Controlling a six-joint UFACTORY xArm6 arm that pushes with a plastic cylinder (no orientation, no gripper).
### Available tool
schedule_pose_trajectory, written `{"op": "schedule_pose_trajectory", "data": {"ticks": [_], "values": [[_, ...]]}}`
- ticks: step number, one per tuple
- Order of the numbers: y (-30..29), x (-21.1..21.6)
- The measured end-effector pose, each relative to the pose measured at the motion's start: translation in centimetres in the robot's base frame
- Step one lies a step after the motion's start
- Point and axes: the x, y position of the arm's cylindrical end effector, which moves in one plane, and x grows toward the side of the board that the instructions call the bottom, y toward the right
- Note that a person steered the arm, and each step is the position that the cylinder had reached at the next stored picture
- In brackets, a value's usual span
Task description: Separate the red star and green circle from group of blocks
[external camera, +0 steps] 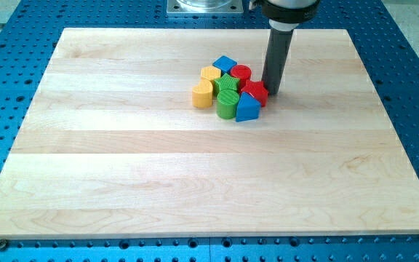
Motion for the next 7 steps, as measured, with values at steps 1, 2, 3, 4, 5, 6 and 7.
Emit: {"op": "schedule_pose_trajectory", "data": {"ticks": [1,2,3,4,5,6,7], "values": [[-0.5,0.5],[-2.9,1.5],[-3.3,3.1],[-6.1,3.2],[-7.5,5.3],[-10.3,5.3],[-17.1,6.3]]}}
